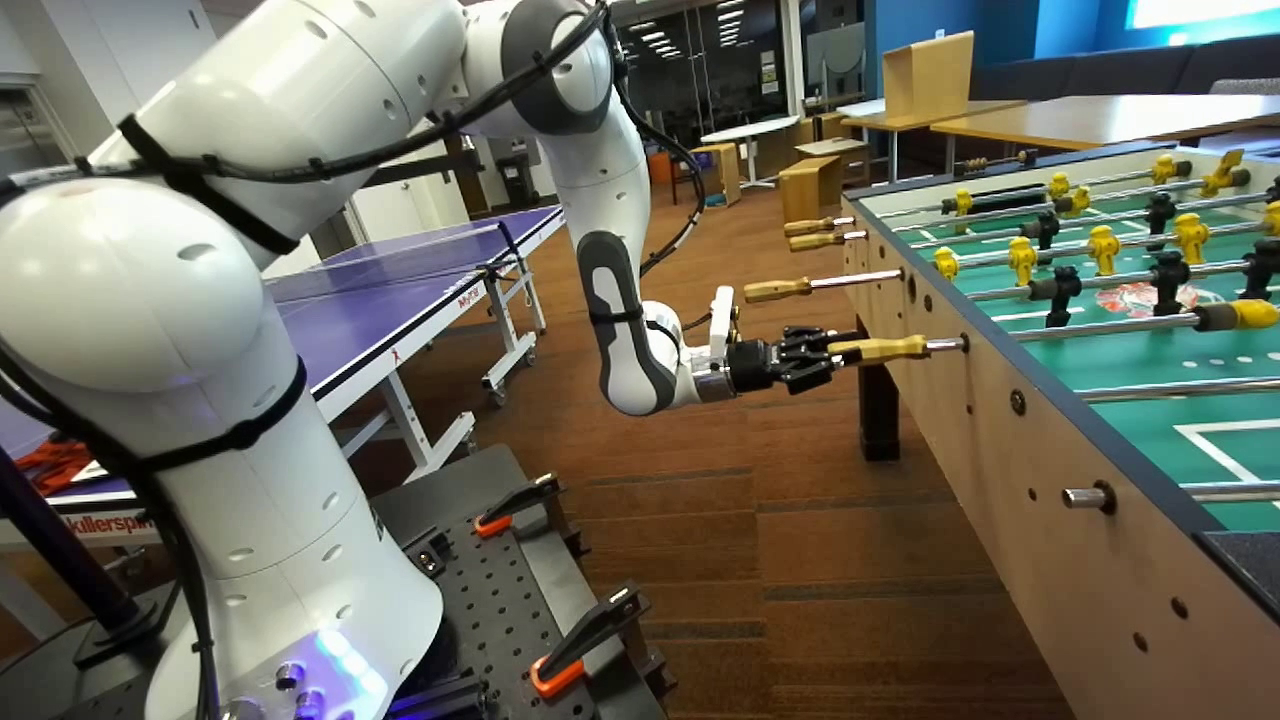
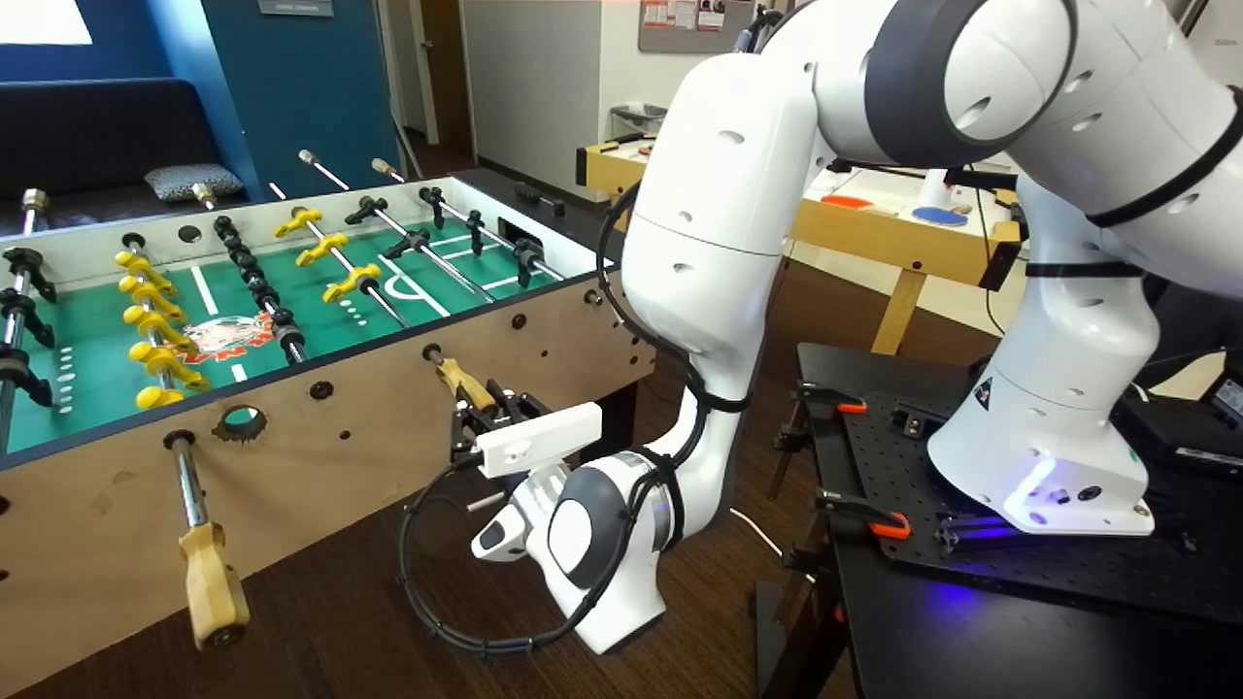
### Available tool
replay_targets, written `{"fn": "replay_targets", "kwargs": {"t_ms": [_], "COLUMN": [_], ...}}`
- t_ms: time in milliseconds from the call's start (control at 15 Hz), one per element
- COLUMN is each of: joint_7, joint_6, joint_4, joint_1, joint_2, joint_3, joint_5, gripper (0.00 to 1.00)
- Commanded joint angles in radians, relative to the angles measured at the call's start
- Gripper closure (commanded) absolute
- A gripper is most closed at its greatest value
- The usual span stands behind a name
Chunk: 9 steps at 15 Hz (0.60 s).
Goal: Turn the rod that is third from the right on the foosball table to the right
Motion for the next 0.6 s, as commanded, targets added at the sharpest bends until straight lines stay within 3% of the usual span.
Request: {"fn": "replay_targets", "kwargs": {"t_ms": [0, 533], "joint_7": [0.129, 0.408], "joint_6": [0.094, 0.124], "joint_4": [-0.022, -0.028], "joint_1": [-0.062, -0.102], "joint_2": [-0.023, -0.022], "joint_3": [0.032, 0.051], "joint_5": [-0.013, -0.058], "gripper": [0.85, 0.85]}}
